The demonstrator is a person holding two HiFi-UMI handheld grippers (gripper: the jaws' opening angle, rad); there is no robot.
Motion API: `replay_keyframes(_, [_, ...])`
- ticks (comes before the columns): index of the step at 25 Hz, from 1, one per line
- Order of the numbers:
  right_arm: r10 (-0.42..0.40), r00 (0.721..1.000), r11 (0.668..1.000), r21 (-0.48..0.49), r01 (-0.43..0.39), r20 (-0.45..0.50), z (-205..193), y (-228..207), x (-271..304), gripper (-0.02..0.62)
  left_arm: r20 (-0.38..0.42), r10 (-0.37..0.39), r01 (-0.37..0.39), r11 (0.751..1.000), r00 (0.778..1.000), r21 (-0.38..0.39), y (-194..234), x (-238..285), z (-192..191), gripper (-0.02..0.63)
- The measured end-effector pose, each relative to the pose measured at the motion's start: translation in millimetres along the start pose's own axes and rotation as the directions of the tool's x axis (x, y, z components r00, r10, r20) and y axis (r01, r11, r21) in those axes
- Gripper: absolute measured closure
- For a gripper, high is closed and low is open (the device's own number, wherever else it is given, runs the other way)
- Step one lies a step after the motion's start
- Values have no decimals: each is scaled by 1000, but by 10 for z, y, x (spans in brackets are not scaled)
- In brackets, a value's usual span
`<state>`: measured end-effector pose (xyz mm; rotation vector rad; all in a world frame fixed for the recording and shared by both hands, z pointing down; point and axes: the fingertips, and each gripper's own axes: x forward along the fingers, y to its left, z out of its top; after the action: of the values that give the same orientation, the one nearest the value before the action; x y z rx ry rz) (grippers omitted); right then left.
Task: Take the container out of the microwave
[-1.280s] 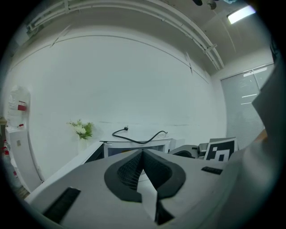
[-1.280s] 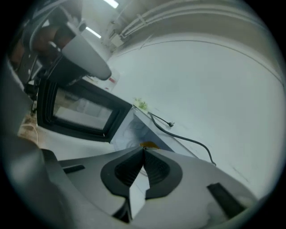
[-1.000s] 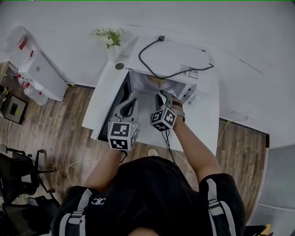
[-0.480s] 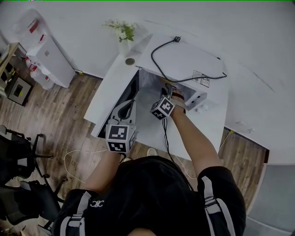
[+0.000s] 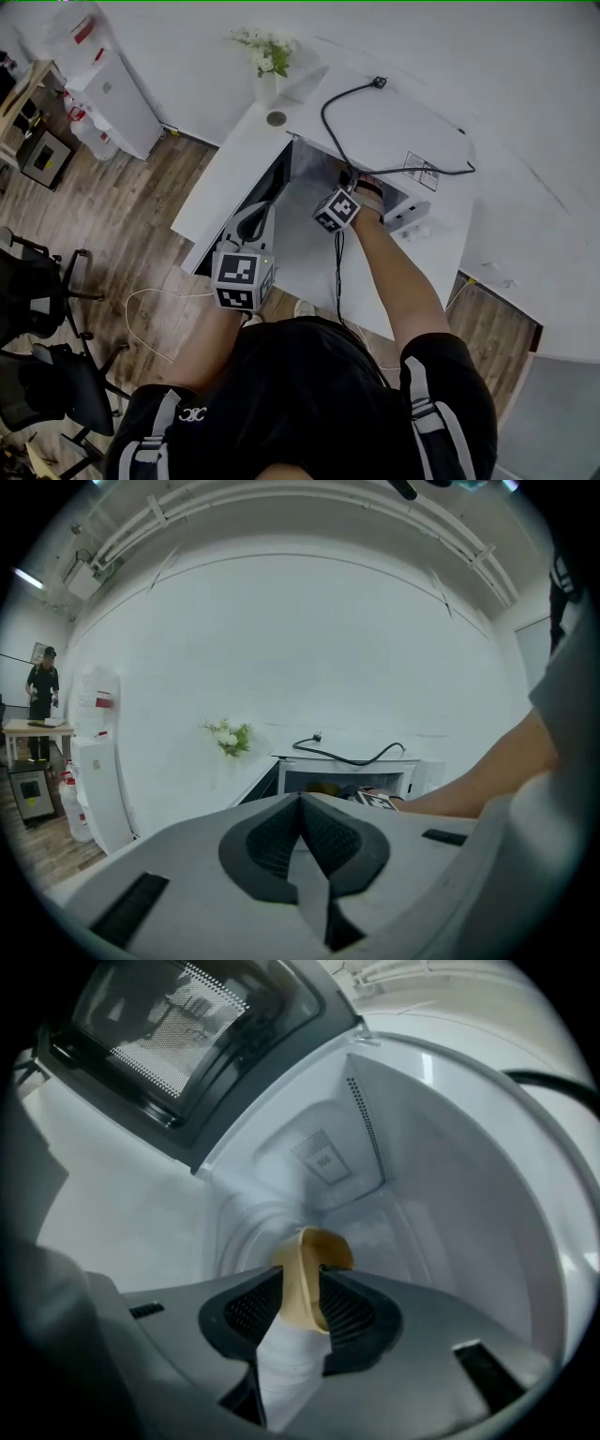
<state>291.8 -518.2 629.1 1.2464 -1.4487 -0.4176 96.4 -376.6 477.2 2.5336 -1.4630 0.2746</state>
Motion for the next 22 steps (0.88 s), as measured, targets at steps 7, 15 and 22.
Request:
replay_keyframes(7, [30,999,998,-61,-31,-28,-75,101,195,465,-3,39,-39,999,999,-8,61,1,-8,592])
replay_keyframes(15, [8,1000,995,-95,-8,-1,-80,33,279,500,-20,54,-54,999,998,-10,90,12,-54,592])
replay_keyframes(22, [31,1000,997,-70,-31,1,-77,9,207,529,-19,32,-32,999,999,-1,48,5,-40,592])
